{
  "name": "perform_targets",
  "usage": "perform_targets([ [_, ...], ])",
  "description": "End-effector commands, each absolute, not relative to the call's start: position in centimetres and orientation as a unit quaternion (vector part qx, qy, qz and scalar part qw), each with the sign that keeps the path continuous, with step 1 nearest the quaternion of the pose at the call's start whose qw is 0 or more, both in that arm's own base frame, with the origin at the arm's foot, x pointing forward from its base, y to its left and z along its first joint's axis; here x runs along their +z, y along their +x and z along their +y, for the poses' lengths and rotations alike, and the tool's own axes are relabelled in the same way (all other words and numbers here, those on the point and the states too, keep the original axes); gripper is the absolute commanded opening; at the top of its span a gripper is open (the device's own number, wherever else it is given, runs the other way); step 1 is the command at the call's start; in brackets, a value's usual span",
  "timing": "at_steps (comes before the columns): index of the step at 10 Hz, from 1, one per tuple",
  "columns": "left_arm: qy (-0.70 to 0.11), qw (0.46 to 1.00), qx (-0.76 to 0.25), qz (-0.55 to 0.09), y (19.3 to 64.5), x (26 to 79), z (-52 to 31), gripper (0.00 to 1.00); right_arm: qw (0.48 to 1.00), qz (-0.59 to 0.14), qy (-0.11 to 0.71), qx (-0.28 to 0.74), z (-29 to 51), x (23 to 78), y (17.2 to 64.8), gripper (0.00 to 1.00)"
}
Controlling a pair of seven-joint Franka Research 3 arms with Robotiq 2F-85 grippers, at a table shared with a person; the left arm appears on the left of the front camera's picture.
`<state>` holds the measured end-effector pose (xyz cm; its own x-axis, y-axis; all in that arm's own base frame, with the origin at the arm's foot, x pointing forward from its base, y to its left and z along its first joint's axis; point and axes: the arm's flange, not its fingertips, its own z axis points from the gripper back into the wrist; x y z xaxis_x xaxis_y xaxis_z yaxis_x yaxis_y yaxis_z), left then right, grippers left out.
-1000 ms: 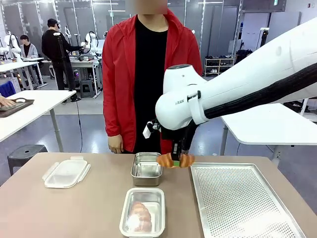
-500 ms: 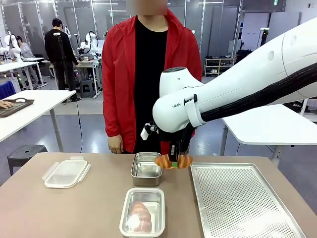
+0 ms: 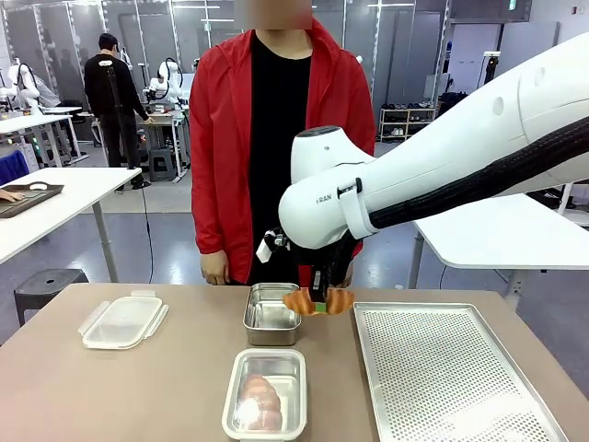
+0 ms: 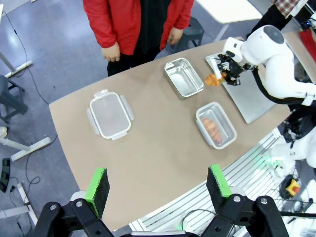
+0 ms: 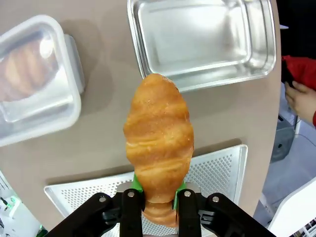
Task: Place the bread into the airtight container.
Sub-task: Pick up a Butter Roll and place it into an empty Airtight Container.
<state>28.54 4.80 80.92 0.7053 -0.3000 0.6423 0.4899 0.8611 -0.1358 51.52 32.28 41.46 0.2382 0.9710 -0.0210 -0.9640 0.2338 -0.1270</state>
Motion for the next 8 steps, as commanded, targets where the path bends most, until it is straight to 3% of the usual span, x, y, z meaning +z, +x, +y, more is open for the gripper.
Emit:
perform_targets([
  [1, -0.147, 0.91, -0.225, -0.316, 28.4, 81.0, 4.8, 1.0, 0.794, -0.015, -0.066, 0.604, 36.4, 41.3, 51.8, 0.26],
  [5, -0.147, 0.91, -0.225, -0.316, 28.4, 81.0, 4.8, 1.0, 0.831, 0.005, -0.072, 0.552, 40.0, 40.9, 54.2, 0.26],
  [8, -0.147, 0.91, -0.225, -0.316, 28.4, 81.0, 4.8, 1.0, 0.926, -0.005, -0.007, 0.379, 40.6, 41.8, 55.7, 0.26],
])
